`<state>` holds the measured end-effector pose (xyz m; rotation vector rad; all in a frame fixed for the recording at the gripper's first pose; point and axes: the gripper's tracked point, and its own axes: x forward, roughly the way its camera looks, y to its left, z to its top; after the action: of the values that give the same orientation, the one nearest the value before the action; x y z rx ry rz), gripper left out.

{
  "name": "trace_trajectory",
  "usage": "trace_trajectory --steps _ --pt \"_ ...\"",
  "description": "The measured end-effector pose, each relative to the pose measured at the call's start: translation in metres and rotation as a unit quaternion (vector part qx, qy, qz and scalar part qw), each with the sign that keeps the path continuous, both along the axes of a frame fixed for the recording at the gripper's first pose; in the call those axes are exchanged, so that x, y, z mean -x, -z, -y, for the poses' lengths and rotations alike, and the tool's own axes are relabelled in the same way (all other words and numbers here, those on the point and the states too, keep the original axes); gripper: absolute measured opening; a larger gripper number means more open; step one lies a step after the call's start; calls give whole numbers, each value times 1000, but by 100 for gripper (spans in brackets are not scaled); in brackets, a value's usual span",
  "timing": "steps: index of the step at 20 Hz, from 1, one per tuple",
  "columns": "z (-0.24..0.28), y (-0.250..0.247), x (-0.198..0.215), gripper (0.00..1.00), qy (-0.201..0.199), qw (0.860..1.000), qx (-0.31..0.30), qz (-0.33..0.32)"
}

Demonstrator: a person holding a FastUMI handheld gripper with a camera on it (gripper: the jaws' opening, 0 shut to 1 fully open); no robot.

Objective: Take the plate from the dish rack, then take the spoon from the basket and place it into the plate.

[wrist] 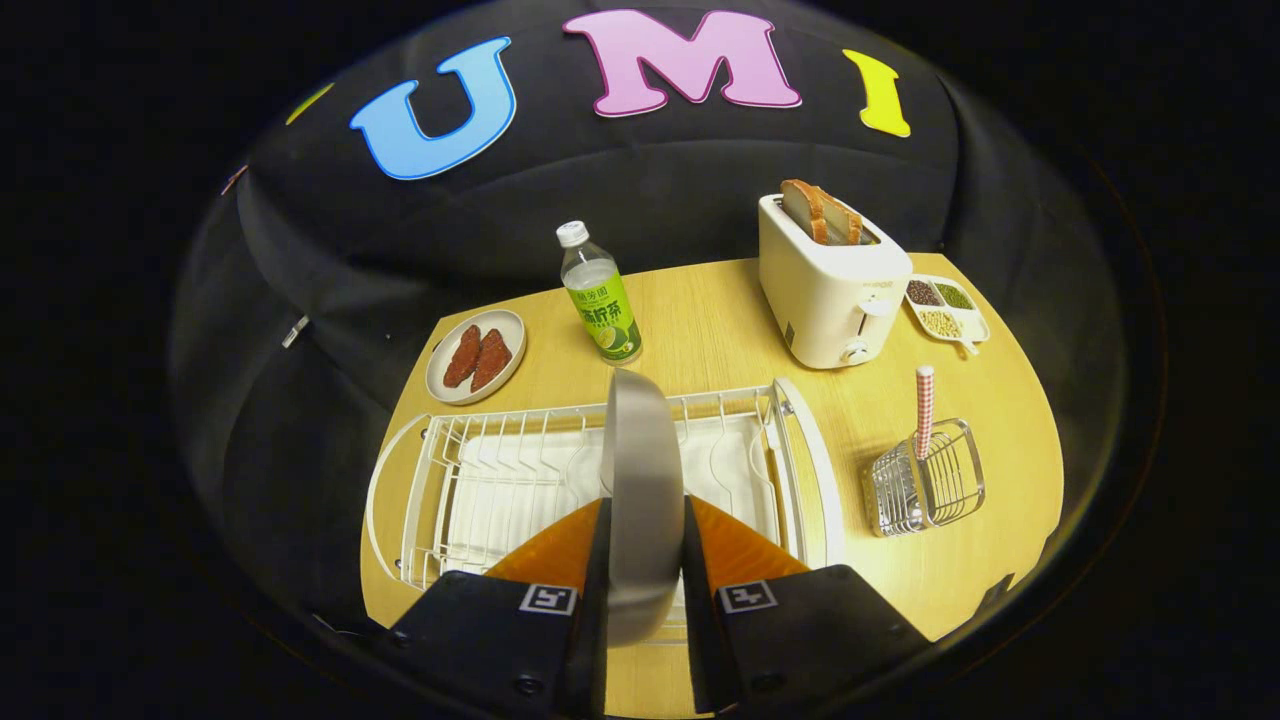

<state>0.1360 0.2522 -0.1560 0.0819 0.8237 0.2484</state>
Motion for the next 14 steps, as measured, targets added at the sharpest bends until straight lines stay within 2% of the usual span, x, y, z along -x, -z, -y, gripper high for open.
trace_trajectory --steps 4,8,14 --pt "-3 -12 0 30 10 999 24 20" --pt "1 -27 -6 30 7 998 48 49" --pt "22 -33 -19 30 15 997 53 53"
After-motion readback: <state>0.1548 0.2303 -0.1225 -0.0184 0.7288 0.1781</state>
